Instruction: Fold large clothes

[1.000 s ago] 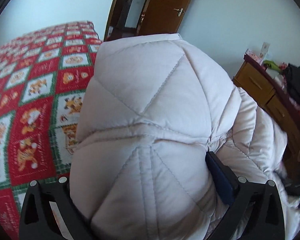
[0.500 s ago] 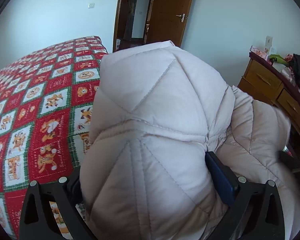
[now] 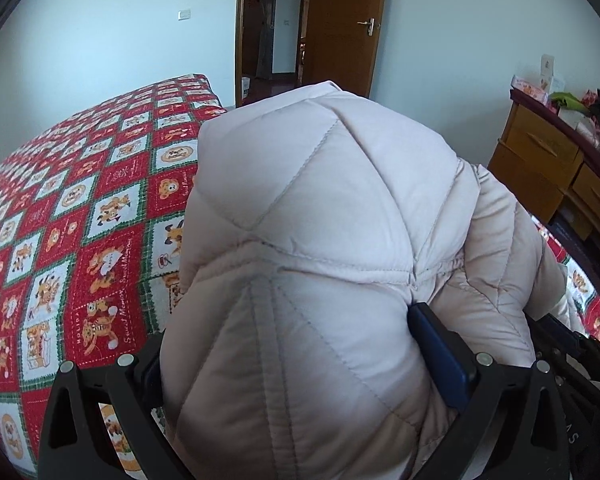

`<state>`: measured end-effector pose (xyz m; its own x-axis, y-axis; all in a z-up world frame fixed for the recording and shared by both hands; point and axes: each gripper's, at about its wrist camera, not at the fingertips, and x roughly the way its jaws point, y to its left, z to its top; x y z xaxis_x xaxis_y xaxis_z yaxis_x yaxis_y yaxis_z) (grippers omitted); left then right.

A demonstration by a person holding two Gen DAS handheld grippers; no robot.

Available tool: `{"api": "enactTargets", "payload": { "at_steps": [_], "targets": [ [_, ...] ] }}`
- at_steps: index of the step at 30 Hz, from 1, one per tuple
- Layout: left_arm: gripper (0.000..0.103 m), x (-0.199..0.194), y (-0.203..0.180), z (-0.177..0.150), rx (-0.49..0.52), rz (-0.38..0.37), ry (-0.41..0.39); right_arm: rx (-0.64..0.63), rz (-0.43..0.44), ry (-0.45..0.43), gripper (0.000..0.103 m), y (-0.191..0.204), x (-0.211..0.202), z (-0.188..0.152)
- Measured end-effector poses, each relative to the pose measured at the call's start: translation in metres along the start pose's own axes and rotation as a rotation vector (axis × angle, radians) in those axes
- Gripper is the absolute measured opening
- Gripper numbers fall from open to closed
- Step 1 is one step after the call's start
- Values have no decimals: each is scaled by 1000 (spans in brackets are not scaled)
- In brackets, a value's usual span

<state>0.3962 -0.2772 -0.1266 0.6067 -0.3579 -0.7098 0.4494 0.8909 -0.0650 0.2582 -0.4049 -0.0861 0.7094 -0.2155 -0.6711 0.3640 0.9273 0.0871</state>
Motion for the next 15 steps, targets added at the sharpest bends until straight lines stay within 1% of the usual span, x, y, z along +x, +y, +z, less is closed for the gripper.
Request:
{"api": "enactTargets", "payload": {
  "at_steps": [2, 6, 8, 10, 12, 13, 14, 15],
  "targets": [
    [103, 0, 1, 1, 4, 0, 9, -20, -27, 7, 34, 3, 0, -1],
    [102, -10, 2, 2, 2, -7, 41, -2, -6, 32, 34, 0, 2, -1],
    [102, -34, 3, -5, 13, -15, 28, 4, -11, 26, 35, -2, 2, -2],
    [102, -59, 2, -16, 37, -16, -1, 0, -31, 18, 37, -2, 0, -2],
    [102, -84, 3, -28, 60, -12, -29, 2, -45, 15, 42, -3, -3, -2],
    [102, -92, 4, -32, 64, -6, -34, 10, -43, 16, 47, -6, -5, -1],
    [102, -102, 7, -38, 63, 8, -37, 20, -37, 21, 53, -9, -8, -1],
    [102, -107, 9, -41, 60, 15, -34, 33, -36, 29, 62, -14, -14, -1]
  ]
}}
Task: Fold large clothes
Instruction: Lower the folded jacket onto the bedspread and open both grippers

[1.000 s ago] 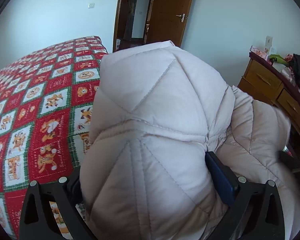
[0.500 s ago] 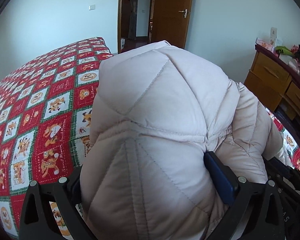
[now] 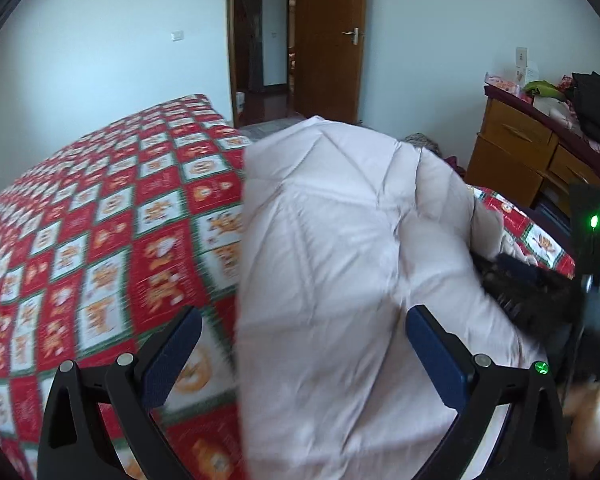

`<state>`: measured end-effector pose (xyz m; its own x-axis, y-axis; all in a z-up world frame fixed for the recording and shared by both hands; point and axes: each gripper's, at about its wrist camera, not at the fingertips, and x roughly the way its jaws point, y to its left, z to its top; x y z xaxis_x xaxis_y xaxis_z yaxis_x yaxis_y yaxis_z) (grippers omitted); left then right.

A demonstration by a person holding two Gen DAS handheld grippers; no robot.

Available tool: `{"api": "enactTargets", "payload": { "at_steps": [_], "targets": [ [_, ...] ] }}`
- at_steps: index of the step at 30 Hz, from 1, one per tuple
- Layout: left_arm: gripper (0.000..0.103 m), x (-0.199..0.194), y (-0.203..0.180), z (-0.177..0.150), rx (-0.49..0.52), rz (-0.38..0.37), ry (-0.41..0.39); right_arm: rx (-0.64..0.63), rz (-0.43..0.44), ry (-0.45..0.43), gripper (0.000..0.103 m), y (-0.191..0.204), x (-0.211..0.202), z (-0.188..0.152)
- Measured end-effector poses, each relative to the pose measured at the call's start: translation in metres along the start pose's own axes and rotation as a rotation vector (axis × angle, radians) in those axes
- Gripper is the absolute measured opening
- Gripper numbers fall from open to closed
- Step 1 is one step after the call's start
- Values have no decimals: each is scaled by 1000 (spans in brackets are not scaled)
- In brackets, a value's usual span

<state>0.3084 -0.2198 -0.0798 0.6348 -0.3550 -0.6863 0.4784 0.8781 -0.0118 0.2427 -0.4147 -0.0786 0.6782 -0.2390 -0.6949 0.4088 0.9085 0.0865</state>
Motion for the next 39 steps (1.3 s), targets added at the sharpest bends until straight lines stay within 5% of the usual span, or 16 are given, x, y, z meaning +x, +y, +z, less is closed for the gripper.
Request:
{"api": "enactTargets", "payload": {
  "at_steps": [3, 8, 16, 24, 34, 39],
  "targets": [
    [102, -13, 2, -9, -4, 4, 14, 25, -13, -21, 79, -15, -33, -6],
    [102, -31, -8, -23, 30, 46, 6, 52, 25, -99, 79, -26, -101, -30],
    [102, -67, -14, -55, 53, 147, 9, 42, 37, -63, 88, -29, -149, -84],
    [102, -106, -12, -100, 7, 119, -11, 23, 55, -57, 88, -30, -181, -119],
    [102, -186, -16, -103, -18, 95, -175, -21, 136, -292, 92, -11, -270, -117],
    [102, -223, -16, -99, -38, 147, -270, -53, 143, -444, 99, -3, -312, -114]
  ]
}}
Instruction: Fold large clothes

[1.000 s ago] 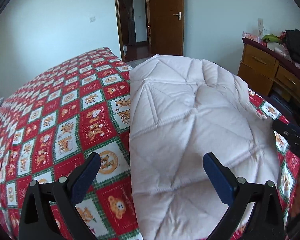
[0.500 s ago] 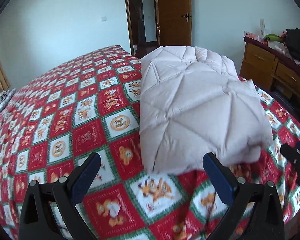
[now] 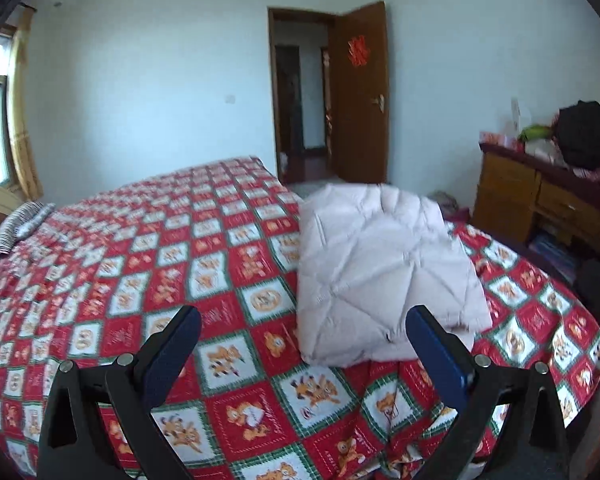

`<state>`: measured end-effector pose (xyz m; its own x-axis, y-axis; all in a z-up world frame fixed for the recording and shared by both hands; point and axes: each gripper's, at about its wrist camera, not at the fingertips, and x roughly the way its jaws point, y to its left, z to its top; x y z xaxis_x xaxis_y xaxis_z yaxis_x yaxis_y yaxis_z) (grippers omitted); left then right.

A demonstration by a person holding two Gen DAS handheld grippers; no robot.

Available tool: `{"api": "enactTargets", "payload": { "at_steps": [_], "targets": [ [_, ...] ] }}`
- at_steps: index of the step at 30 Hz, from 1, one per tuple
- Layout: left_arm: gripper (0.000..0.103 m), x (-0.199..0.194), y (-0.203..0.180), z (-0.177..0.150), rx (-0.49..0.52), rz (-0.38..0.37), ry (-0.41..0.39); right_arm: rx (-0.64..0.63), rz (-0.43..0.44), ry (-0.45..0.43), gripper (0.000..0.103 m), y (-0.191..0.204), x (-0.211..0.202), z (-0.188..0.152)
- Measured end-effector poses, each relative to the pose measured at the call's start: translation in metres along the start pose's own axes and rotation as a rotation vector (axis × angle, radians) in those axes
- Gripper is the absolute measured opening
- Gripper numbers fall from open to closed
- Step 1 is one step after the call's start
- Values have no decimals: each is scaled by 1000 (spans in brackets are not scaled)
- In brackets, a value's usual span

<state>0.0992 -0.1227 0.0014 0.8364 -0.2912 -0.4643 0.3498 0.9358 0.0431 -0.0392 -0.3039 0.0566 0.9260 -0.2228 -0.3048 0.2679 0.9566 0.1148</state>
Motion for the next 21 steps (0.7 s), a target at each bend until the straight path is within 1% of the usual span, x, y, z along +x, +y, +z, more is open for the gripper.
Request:
{"api": "enactTargets", "payload": {
  "at_steps": [3, 5, 8, 10, 15, 17, 21],
  "targets": [
    [102, -17, 4, 6, -16, -3, -39, -4, 17, -61, 100, 3, -16, 11],
    [102, -29, 7, 10, -30, -13, -71, -17, 13, -117, 102, 6, -27, 16],
    [102, -42, 6, 13, -26, -9, -113, -41, -5, -188, 103, 9, -39, 20],
    [102, -48, 5, 13, -14, 1, -137, -46, -12, -214, 103, 9, -42, 21],
    [102, -61, 4, 15, -2, 44, -192, -38, -18, -234, 103, 9, -41, 20],
    [102, -64, 4, 16, -2, 60, -208, -38, -19, -227, 103, 10, -40, 19],
    [102, -66, 2, 15, -2, 55, -216, -20, -3, -207, 103, 10, -40, 15]
  ]
}}
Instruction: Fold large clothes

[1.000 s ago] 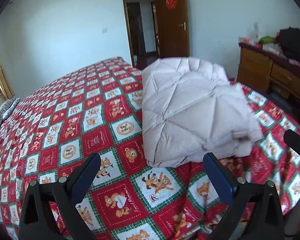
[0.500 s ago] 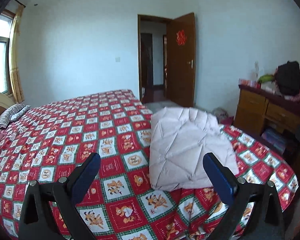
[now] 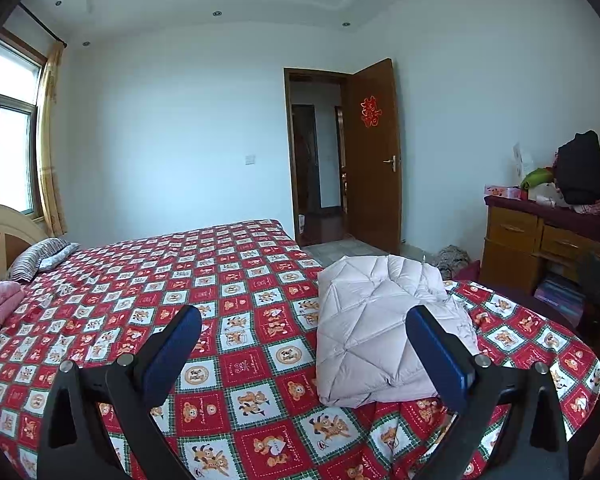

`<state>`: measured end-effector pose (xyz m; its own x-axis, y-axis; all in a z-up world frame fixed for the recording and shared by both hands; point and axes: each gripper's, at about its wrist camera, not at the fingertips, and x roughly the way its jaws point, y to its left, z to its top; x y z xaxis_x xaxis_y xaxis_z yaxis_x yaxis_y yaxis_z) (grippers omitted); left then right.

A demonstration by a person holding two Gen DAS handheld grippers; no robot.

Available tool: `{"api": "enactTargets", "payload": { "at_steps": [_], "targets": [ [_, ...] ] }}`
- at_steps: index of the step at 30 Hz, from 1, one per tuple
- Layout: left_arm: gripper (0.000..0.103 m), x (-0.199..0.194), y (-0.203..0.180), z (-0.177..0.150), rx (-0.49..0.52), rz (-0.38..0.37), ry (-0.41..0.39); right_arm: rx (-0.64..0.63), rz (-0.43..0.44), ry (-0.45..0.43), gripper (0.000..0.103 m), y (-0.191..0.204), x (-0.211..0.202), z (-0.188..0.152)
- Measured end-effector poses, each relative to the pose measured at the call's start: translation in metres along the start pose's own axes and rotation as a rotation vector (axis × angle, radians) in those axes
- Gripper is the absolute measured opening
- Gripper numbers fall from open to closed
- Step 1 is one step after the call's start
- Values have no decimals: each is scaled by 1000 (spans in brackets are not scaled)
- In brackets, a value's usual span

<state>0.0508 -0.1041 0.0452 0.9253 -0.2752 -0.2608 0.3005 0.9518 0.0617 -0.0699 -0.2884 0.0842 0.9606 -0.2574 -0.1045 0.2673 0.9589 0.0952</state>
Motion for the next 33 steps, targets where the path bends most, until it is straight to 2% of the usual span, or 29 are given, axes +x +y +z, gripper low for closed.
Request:
{"api": "enactTargets", "payload": {
  "at_steps": [33],
  "targets": [
    [102, 0, 1, -4, 3, -15, 26, 2, 22, 40, 103, -2, 8, 0]
  ]
}}
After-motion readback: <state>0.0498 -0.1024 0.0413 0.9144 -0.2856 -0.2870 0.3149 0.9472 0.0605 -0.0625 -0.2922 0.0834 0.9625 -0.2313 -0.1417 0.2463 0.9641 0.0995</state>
